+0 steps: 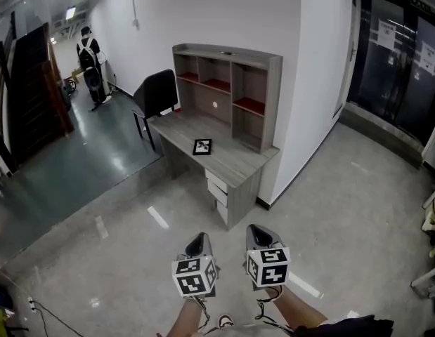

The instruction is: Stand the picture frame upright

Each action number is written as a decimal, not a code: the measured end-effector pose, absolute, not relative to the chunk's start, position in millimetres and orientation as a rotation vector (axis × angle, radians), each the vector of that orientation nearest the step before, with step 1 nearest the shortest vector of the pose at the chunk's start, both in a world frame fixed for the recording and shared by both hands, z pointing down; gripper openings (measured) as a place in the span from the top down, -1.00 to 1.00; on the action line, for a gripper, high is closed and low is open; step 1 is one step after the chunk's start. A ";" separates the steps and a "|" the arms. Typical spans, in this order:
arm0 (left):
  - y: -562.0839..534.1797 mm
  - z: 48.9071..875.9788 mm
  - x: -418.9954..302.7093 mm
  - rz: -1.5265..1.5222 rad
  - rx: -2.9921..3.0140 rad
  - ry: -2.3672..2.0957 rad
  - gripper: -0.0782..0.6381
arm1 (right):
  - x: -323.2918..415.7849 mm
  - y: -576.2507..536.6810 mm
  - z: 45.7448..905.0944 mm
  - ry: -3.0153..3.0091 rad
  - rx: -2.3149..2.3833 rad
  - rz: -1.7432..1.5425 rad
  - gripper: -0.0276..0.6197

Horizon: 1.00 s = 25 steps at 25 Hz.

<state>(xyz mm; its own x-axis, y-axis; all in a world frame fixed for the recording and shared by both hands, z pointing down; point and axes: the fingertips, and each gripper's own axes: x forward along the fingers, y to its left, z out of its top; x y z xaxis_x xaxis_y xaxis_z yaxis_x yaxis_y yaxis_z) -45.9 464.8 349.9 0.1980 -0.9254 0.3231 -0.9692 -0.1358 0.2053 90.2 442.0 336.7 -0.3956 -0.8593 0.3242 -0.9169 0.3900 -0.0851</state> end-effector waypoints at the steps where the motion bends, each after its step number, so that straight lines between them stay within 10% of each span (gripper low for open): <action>1: 462.5 350.1 -48.5 0.164 2.120 -1.773 0.75 | 87.9 440.4 336.6 -2.431 1.585 0.382 0.82; 25: 421.7 365.1 -76.9 0.155 2.125 -1.723 0.75 | 74.8 407.0 356.7 -2.361 1.628 0.472 0.82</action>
